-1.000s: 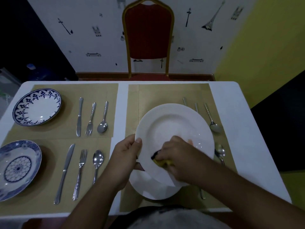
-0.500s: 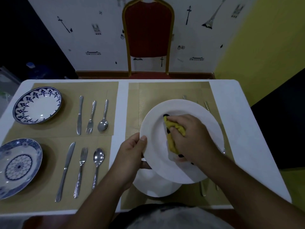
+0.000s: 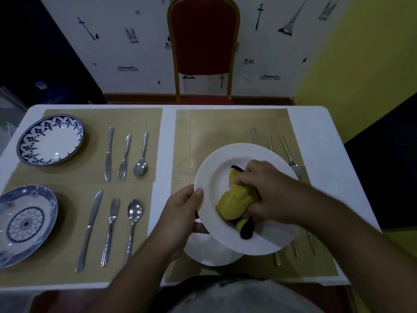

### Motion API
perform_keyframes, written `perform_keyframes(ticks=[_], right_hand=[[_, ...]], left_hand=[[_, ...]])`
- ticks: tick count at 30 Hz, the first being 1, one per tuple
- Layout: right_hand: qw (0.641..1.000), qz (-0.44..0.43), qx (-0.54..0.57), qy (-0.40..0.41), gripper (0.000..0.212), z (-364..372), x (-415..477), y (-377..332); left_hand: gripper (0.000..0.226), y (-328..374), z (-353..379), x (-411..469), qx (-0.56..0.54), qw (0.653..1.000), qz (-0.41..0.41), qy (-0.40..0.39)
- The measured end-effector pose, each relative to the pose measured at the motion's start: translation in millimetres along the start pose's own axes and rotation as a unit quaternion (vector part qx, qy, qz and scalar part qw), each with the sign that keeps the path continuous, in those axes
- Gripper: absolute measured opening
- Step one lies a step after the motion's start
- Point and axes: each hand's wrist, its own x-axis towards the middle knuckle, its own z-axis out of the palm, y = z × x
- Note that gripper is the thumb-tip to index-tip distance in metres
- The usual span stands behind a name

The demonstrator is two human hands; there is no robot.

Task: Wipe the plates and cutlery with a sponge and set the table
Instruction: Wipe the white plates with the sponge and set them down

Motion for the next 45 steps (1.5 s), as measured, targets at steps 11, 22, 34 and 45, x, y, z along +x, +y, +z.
perform_keyframes(ticks=[11, 22, 34, 45], right_hand=[[0.972, 0.002, 0.070, 0.224, 0.040, 1.8, -5.0, -2.3], [0.992, -0.038, -0.045, 0.113, 0.061, 58.1, -5.5, -6.7], [0.990, -0.063, -0.035, 0.119, 0.056, 75.4, -12.0, -9.2], [0.984, -0.068, -0.071, 0.147, 0.035, 52.4, 3.4, -7.1]], left_hand=[[0.029, 1.9, -0.8, 3.8, 0.001, 1.000, 0.007, 0.010], [0.027, -4.1, 2.9, 2.6, 0.029, 0.999, 0.027, 0.025], [0.029, -7.4, 11.8, 5.0, 0.013, 0.999, 0.021, 0.033], [0.030, -5.6, 10.6, 7.4, 0.003, 1.000, 0.011, 0.008]])
